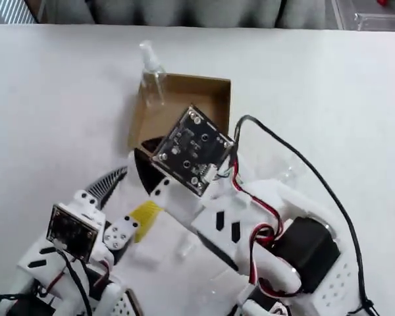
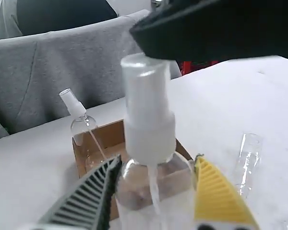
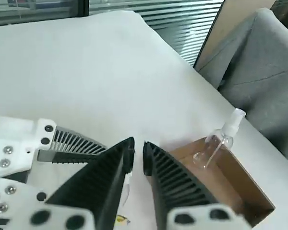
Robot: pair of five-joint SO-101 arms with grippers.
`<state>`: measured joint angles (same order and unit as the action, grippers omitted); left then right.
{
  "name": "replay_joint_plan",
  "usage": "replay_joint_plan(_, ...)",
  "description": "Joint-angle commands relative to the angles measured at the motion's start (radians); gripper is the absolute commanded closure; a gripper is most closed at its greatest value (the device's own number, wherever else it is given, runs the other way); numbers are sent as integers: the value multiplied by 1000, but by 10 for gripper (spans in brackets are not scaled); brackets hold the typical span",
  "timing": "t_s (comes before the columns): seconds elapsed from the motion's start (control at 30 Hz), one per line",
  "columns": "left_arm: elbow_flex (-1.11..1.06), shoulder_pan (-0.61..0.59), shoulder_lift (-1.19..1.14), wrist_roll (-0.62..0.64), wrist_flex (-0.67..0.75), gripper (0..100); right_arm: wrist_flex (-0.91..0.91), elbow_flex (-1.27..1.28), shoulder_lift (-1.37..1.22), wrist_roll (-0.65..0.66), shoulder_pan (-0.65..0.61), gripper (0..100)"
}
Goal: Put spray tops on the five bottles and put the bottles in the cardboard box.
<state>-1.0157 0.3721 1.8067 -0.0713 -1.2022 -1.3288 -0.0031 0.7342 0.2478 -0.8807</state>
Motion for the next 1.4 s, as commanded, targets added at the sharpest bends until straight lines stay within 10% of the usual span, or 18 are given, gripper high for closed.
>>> replay_joint_plan(0.0,38,1,15,-11,6,979,-28,-28,-12,-3,-4,982)
replay_joint_plan(0.6,54,-7,15,-2,12,979,61,-23,88,-8,237,982)
replay_joint_plan(0.83,66,-189,8,2,107,979,-107,-6,214,-11,243,982)
replay_joint_plan(1.37,64,-255,-343,84,462,978,65,700,651,-8,251,982)
